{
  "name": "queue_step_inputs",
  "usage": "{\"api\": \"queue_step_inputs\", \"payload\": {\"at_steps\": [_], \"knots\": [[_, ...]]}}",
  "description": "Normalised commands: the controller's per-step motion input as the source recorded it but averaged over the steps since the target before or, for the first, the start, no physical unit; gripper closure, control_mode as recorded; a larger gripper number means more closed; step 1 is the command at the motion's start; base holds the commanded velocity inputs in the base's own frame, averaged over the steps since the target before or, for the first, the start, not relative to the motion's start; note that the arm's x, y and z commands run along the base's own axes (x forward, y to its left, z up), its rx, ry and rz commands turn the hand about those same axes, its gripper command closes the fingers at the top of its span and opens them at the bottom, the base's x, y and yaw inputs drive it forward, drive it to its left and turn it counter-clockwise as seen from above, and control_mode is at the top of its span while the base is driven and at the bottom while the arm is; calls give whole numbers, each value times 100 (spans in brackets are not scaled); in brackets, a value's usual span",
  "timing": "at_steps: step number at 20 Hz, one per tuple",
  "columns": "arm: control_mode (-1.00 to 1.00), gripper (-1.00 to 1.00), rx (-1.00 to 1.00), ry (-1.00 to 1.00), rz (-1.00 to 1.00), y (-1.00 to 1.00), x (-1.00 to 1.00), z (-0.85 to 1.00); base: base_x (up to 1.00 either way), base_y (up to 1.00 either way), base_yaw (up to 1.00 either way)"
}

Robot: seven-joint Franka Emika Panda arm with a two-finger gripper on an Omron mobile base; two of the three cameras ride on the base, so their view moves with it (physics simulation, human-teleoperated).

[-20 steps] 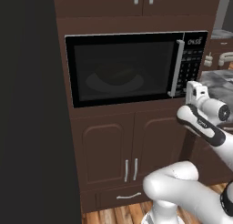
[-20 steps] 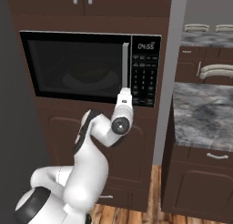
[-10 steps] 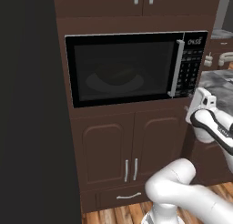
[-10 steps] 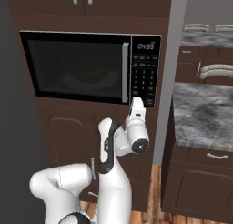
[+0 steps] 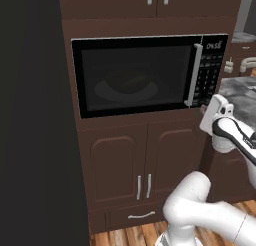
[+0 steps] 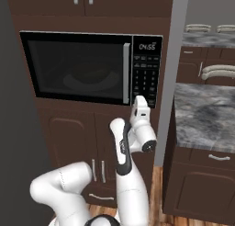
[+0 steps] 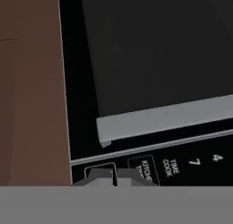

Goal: Pick the cucumber from the sink and place it in the bowl. Then pick the bowl and place it in the microwave. Then close the microwave door and press the start button.

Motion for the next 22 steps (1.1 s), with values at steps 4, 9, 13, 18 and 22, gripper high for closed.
{"api": "queue_step_inputs", "payload": {"at_steps": [4,9,13,18,22], "knots": [[-100,100,0,0,0,0,58,0,0,0,0],[-100,100,0,0,0,0,52,-5,0,0,0],[-100,100,0,0,0,0,54,-26,0,0,0],[-100,100,0,0,0,-11,49,-27,0,0,0],[-100,100,0,0,0,-2,40,-12,0,0,0]]}}
